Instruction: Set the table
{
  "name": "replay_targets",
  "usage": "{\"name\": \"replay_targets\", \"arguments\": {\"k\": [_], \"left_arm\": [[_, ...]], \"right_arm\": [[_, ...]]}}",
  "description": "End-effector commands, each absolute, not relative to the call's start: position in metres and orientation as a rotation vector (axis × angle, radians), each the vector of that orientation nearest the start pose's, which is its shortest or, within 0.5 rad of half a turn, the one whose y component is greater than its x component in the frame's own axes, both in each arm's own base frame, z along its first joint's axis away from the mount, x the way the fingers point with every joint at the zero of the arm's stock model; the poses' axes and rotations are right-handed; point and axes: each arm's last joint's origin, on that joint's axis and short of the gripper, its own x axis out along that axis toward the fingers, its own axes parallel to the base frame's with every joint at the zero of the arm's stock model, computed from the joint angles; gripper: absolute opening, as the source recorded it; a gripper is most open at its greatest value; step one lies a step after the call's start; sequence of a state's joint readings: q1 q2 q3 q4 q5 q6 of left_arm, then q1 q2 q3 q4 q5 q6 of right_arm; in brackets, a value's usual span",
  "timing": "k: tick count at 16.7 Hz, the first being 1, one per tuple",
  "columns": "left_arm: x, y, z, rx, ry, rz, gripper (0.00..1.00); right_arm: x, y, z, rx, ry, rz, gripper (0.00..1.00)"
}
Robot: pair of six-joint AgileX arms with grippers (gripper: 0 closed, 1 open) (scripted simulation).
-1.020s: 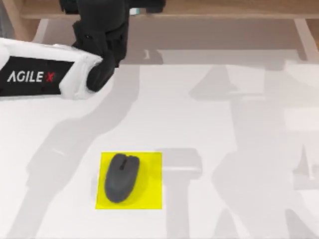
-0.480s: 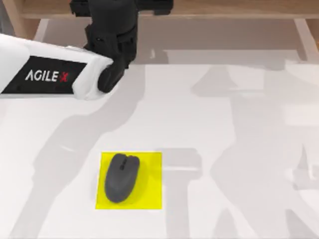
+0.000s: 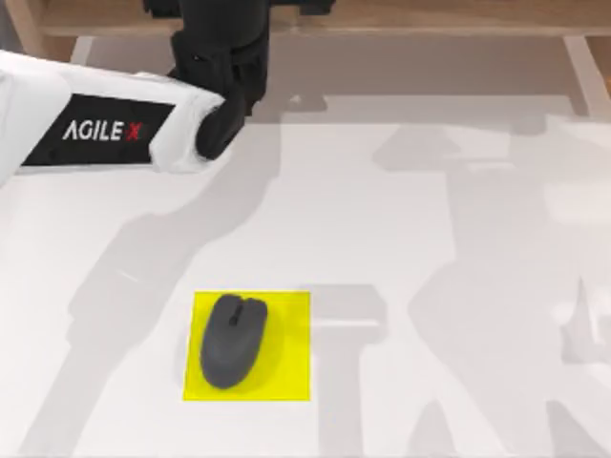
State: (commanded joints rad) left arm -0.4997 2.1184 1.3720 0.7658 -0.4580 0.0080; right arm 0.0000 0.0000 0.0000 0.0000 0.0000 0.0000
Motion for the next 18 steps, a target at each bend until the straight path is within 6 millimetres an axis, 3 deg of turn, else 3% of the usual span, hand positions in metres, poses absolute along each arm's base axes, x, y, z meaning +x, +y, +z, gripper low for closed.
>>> {"name": "replay_targets", "arguments": {"k": [2, 15, 18], "left_arm": [[0.4294, -0.2129, 0.2041, -0.013, -0.011, -0.017, 1.0], [0.4294, -0.2129, 0.2041, -0.013, -0.011, -0.017, 0.02], [0.4294, -0.2129, 0.2041, -0.013, -0.011, -0.017, 0.0]], "right_arm": [[0.1057, -0.0012, 0.16, 0.0, 0.0, 0.0, 1.0], [0.1057, -0.0012, 0.16, 0.0, 0.0, 0.0, 1.0], [0.1057, -0.0012, 0.16, 0.0, 0.0, 0.0, 1.0]]}}
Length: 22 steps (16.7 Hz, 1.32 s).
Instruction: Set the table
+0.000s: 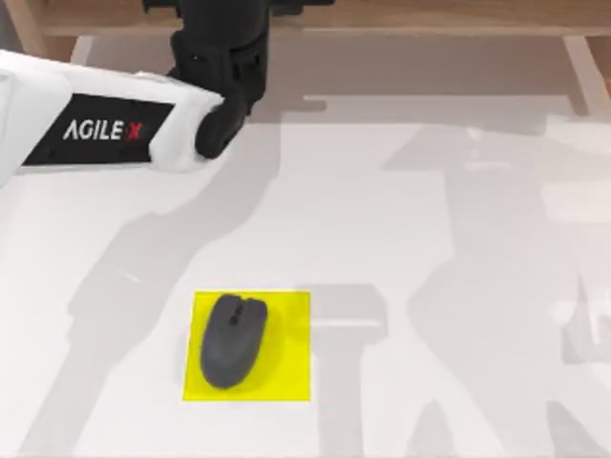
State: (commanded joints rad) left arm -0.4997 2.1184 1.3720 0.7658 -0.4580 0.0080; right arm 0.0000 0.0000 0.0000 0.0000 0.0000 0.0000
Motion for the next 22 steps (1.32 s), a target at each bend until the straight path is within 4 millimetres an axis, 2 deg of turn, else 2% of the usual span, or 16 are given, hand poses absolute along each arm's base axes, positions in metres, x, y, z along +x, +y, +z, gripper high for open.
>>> {"name": "replay_targets", "arguments": {"k": [7, 14, 19, 22], "left_arm": [[0.428, -0.214, 0.205, -0.013, -0.013, -0.021, 0.0], [0.39, -0.213, 0.219, -0.012, -0.012, -0.02, 0.0], [0.391, -0.212, 0.219, -0.01, -0.01, -0.015, 0.0], [0.383, -0.21, 0.221, 0.04, -0.016, -0.033, 0.0]], "right_arm": [[0.106, -0.001, 0.16, 0.0, 0.0, 0.0, 1.0], [0.106, -0.001, 0.16, 0.0, 0.0, 0.0, 1.0], [0.106, -0.001, 0.16, 0.0, 0.0, 0.0, 1.0], [0.106, -0.001, 0.16, 0.0, 0.0, 0.0, 1.0]]}}
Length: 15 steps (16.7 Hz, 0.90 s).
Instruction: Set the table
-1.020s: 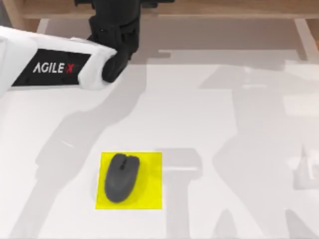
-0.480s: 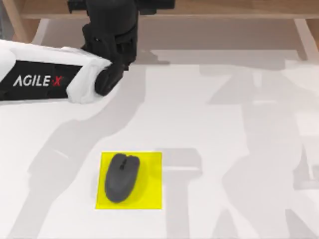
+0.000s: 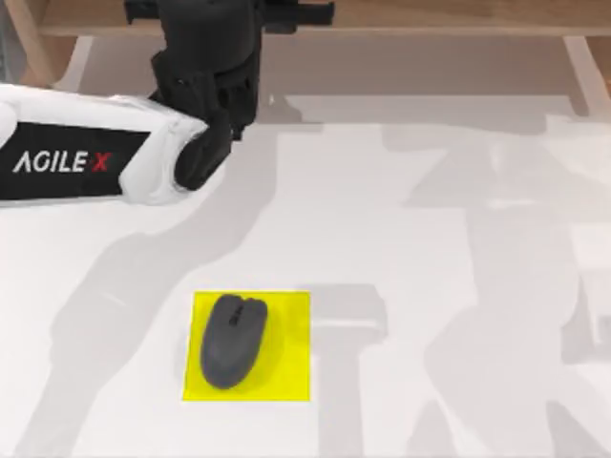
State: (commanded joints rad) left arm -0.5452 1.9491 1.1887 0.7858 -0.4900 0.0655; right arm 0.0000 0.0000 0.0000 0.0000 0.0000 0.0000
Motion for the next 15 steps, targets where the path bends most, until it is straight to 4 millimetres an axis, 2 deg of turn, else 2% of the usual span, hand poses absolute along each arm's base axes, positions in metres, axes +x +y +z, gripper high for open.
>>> {"name": "replay_targets", "arguments": {"k": [4, 8, 11, 15], "left_arm": [[0.357, -0.194, 0.227, 0.222, -0.022, -0.057, 0.0], [0.324, -0.154, 0.226, 0.479, -0.007, -0.043, 0.0], [0.3, -0.114, 0.208, 0.705, 0.061, -0.023, 0.0], [0.277, -0.054, 0.172, 0.998, 0.235, -0.016, 0.0]], "right_arm": [[0.106, -0.001, 0.16, 0.0, 0.0, 0.0, 1.0], [0.106, -0.001, 0.16, 0.0, 0.0, 0.0, 1.0], [0.106, -0.001, 0.16, 0.0, 0.0, 0.0, 1.0], [0.106, -0.001, 0.16, 0.0, 0.0, 0.0, 1.0]]}}
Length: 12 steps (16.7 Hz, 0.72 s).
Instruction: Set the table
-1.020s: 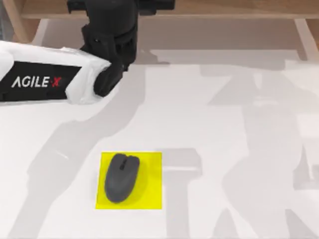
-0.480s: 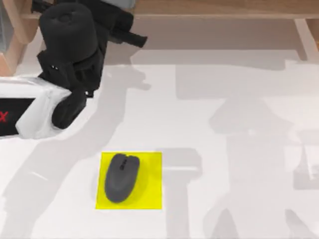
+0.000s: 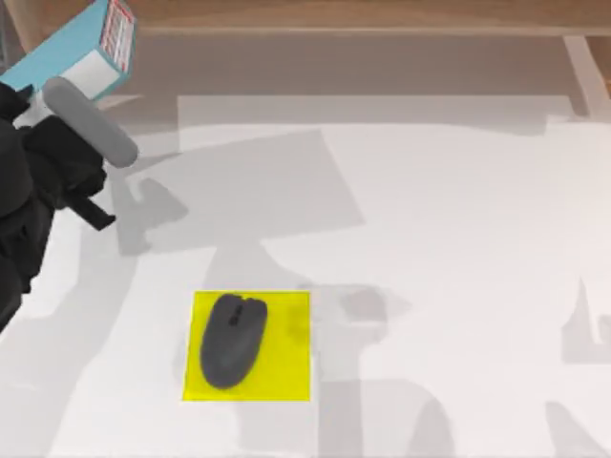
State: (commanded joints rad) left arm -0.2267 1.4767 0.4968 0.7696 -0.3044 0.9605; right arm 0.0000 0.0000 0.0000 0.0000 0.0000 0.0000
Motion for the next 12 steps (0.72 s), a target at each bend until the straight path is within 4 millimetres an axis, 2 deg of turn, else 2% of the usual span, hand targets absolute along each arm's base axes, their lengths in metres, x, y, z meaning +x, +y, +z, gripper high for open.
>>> {"name": "replay_targets", "arguments": {"k": [3, 6, 12], "left_arm": [[0.269, -0.007, 0.15, 1.165, 0.372, -0.03, 0.0], [0.271, 0.037, 0.141, 1.281, 0.451, -0.056, 0.0], [0.308, 0.12, 0.162, 1.466, 0.355, -0.08, 0.0]], "right_arm": [[0.106, -0.001, 0.16, 0.0, 0.0, 0.0, 1.0], [0.106, -0.001, 0.16, 0.0, 0.0, 0.0, 1.0], [0.106, -0.001, 0.16, 0.0, 0.0, 0.0, 1.0]]}}
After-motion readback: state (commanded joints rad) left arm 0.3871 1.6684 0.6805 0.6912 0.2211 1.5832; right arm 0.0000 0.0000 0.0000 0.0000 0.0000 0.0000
